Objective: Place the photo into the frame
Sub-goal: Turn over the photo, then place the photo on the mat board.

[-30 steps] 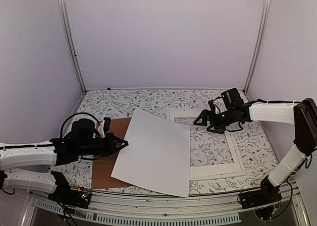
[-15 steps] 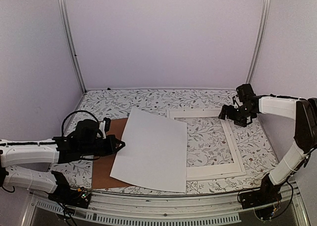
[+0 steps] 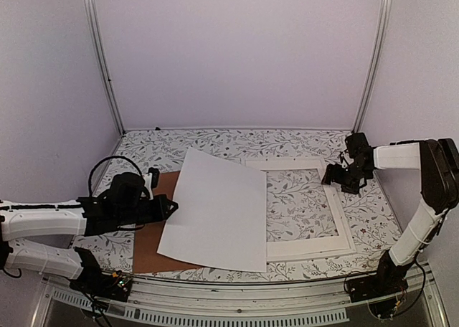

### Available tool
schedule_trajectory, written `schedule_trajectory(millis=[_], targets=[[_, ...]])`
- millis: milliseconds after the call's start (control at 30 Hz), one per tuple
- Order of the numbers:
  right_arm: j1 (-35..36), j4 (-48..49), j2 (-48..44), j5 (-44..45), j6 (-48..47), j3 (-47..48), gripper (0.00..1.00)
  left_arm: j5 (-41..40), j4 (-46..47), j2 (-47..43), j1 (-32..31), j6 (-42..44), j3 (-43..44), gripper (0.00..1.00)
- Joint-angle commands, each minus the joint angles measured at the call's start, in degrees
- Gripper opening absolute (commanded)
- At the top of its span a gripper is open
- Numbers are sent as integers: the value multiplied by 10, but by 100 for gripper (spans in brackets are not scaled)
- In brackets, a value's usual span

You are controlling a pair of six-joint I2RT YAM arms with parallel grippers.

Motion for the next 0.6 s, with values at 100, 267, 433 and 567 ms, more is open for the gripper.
schedule_trajectory(millis=[100, 267, 433, 567], targets=[[-3, 34, 19, -37, -9, -29, 86, -24, 53, -24, -4, -2, -9, 0], [-2, 63, 13, -85, -1, -62, 78, -19, 106, -29, -3, -29, -36, 0], [4, 102, -11, -139, 23, -108, 72, -28, 92, 2, -4, -32, -27, 0], [30, 114, -29, -153, 42, -126, 71, -15, 75, 35, -3, -19, -9, 0]])
